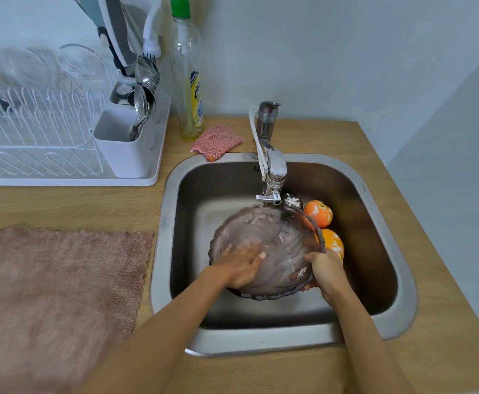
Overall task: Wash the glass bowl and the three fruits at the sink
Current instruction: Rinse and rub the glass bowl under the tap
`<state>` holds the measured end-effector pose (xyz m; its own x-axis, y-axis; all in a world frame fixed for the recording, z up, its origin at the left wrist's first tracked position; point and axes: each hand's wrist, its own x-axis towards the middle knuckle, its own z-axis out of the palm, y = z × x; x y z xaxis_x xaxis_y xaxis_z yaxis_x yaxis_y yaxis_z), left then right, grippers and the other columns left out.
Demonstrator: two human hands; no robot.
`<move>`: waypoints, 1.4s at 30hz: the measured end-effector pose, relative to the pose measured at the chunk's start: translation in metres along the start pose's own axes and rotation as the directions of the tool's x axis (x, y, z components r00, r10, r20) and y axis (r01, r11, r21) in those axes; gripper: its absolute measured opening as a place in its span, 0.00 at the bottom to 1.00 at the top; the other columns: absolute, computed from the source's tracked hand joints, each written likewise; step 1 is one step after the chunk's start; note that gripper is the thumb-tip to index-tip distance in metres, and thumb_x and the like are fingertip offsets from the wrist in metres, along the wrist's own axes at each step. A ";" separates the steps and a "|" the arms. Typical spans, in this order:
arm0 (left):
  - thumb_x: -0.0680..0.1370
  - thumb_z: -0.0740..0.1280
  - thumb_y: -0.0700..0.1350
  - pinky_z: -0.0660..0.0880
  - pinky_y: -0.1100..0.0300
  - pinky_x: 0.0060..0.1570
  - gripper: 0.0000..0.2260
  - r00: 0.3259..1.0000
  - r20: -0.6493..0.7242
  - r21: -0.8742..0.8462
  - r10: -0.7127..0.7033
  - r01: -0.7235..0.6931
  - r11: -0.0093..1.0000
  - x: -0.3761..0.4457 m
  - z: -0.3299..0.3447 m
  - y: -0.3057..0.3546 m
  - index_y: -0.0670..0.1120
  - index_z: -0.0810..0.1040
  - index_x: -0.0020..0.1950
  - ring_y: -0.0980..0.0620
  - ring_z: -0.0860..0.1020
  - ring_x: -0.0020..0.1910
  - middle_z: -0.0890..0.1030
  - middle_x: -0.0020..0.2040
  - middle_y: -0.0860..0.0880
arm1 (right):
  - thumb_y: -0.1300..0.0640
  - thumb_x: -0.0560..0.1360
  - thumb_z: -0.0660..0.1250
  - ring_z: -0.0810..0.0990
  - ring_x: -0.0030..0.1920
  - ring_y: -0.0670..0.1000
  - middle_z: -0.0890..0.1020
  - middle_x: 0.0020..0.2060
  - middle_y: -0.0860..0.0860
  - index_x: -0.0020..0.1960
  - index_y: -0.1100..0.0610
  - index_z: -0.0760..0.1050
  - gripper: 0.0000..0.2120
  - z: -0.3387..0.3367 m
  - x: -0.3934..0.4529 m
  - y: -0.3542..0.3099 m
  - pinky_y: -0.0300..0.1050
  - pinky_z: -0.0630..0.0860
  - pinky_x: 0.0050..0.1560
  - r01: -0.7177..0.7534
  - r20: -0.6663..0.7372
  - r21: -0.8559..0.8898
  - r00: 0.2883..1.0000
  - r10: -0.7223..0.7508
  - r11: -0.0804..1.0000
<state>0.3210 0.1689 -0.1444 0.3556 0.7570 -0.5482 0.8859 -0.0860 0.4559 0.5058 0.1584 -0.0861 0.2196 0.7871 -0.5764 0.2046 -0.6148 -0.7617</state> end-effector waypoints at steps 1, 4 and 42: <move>0.83 0.39 0.56 0.38 0.53 0.76 0.25 0.998 -0.046 0.035 -0.048 0.049 0.998 0.003 -0.004 -0.005 0.50 0.41 0.79 0.52 0.41 0.78 0.42 0.79 0.51 | 0.67 0.76 0.58 0.81 0.28 0.56 0.82 0.37 0.59 0.44 0.57 0.73 0.08 0.001 0.000 0.000 0.39 0.73 0.19 -0.003 0.007 0.006 1.000 0.003 1.000; 0.83 0.40 0.55 0.37 0.54 0.75 0.26 0.997 -0.051 0.120 -0.053 0.058 0.991 0.003 -0.014 -0.006 0.47 0.40 0.79 0.52 0.39 0.78 0.40 0.79 0.48 | 0.67 0.76 0.58 0.81 0.32 0.57 0.82 0.38 0.58 0.45 0.56 0.74 0.09 0.003 0.000 0.000 0.39 0.72 0.19 0.004 0.021 0.045 1.000 -0.005 0.999; 0.83 0.46 0.50 0.36 0.49 0.74 0.27 0.991 -0.044 0.092 -0.126 0.130 0.987 -0.022 0.015 -0.005 0.43 0.38 0.78 0.47 0.34 0.77 0.35 0.78 0.44 | 0.64 0.72 0.60 0.80 0.49 0.56 0.81 0.46 0.50 0.48 0.47 0.75 0.13 0.000 -0.001 0.004 0.55 0.80 0.49 0.206 -0.144 -0.071 0.966 -0.214 0.976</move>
<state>0.3135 0.1433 -0.1448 0.2277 0.7895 -0.5700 0.9481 -0.0462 0.3147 0.5059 0.1555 -0.0884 0.3062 0.8850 -0.3508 0.3126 -0.4415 -0.8410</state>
